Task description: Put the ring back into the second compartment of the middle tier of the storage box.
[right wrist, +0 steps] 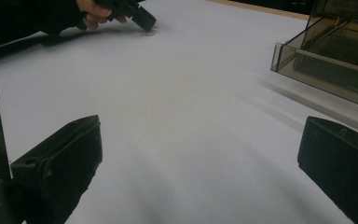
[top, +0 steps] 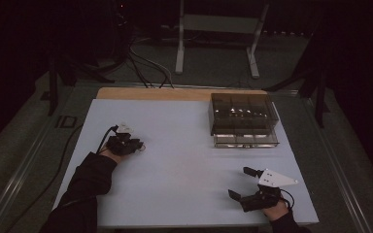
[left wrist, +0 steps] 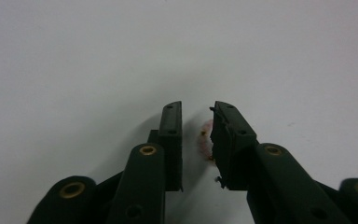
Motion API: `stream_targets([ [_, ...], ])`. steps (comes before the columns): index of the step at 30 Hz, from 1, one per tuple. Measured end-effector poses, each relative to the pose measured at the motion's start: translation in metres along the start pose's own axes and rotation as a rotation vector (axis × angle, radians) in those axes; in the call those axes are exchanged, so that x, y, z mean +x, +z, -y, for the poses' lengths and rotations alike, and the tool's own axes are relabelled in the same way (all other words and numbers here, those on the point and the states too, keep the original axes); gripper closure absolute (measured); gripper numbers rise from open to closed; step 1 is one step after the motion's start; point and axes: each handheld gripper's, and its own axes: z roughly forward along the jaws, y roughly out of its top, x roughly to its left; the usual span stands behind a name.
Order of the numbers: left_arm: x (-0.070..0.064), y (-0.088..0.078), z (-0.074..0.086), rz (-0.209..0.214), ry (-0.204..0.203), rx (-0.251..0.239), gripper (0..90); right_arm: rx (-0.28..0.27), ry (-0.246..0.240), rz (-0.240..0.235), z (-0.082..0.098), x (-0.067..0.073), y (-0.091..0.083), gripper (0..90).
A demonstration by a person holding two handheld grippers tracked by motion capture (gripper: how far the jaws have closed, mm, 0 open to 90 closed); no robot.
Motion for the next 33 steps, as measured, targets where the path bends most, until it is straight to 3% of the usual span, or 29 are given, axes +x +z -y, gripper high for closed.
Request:
stream_targets([
  [4, 0.001, 0.000, 0.000, -0.010, -0.012, 0.005, 81.3, 0.001, 0.000, 0.002, 0.000, 0.000, 0.000, 0.0],
  [14, -0.009, 0.002, -0.007, -0.052, 0.055, 0.065, 88.2, 0.008, -0.005, 0.003, 0.000, 0.001, 0.000, 0.0],
  [17, -0.008, 0.002, -0.008, -0.047, 0.023, 0.069, 88.4, 0.008, -0.007, 0.002, 0.000, 0.001, 0.000, 0.0],
  [33, -0.008, -0.001, -0.009, -0.064, 0.008, 0.056, 90.0, 0.009, 0.000, 0.003, 0.000, 0.000, 0.000, 0.0],
])
